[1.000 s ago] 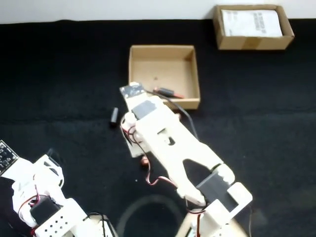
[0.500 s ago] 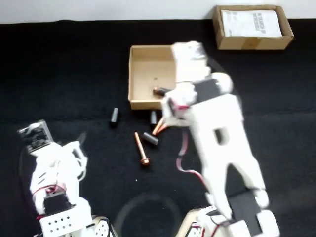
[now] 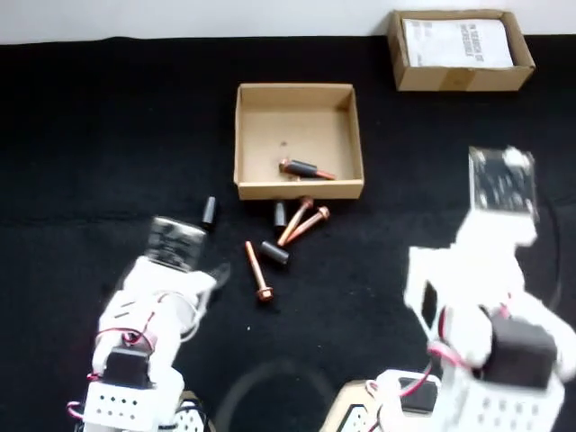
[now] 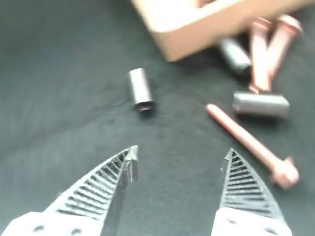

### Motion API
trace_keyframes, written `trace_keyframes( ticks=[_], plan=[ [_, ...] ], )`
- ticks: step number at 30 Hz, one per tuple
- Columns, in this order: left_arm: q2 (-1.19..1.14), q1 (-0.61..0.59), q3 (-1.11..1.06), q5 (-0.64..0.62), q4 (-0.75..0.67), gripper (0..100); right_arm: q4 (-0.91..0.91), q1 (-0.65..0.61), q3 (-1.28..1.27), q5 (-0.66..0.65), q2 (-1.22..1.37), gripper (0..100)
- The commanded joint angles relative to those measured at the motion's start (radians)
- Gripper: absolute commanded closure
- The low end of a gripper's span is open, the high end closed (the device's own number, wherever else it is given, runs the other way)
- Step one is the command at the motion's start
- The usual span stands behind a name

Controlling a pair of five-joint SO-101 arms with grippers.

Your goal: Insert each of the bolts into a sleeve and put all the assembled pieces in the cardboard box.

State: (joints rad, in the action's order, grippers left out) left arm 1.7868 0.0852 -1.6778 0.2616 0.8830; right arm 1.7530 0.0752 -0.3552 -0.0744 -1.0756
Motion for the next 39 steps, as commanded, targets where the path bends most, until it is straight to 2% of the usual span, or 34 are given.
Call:
trace_keyframes(
  ticks=[1, 3, 6, 8, 12, 14, 17, 20, 25, 32, 36, 39],
  plan=[
    [-0.007, 0.048, -0.019, 0.393, -0.011, 72, 0.007, 0.12, -0.111, -0.094, -0.157, 78.9],
    [-0.005, 0.025, -0.019, 0.635, -0.069, 72, -0.002, 0.163, -0.176, -0.141, -0.232, 78.9],
    [-0.007, 0.005, -0.019, 0.914, -0.21, 72, -0.036, 0.213, -0.271, -0.18, -0.34, 78.9],
    [-0.008, 0.005, -0.019, 1.056, -0.259, 72, -0.054, 0.231, -0.321, -0.18, -0.41, 78.9],
    [-0.016, 0.035, -0.019, 1.336, -0.262, 72, -0.071, 0.232, -0.401, -0.18, -0.533, 78.9],
    [-0.016, 0.079, -0.019, 1.484, -0.262, 72, -0.071, 0.232, -0.437, -0.18, -0.581, 78.9],
    [-0.018, 0.176, -0.019, 1.629, -0.264, 72, -0.088, 0.236, -0.483, -0.181, -0.63, 78.9],
    [-0.018, 0.265, -0.019, 1.619, -0.278, 72, -0.128, 0.237, -0.536, -0.181, -0.667, 78.9],
    [-0.018, 0.265, -0.019, 1.43, -0.396, 72, -0.15, 0.237, -0.601, -0.178, -0.68, 78.9],
    [-0.041, 0.262, 0.036, 1.35, -0.456, 72, -0.157, 0.229, -0.611, -0.173, -0.671, 78.9],
    [-0.225, 0.229, 0.185, 1.155, -0.522, 74, -0.157, 0.229, -0.628, -0.173, -0.67, 78.9],
    [-0.489, 0.16, 0.452, 1.002, -0.532, 76, -0.154, 0.229, -0.631, -0.173, -0.67, 78.9]
  ],
)
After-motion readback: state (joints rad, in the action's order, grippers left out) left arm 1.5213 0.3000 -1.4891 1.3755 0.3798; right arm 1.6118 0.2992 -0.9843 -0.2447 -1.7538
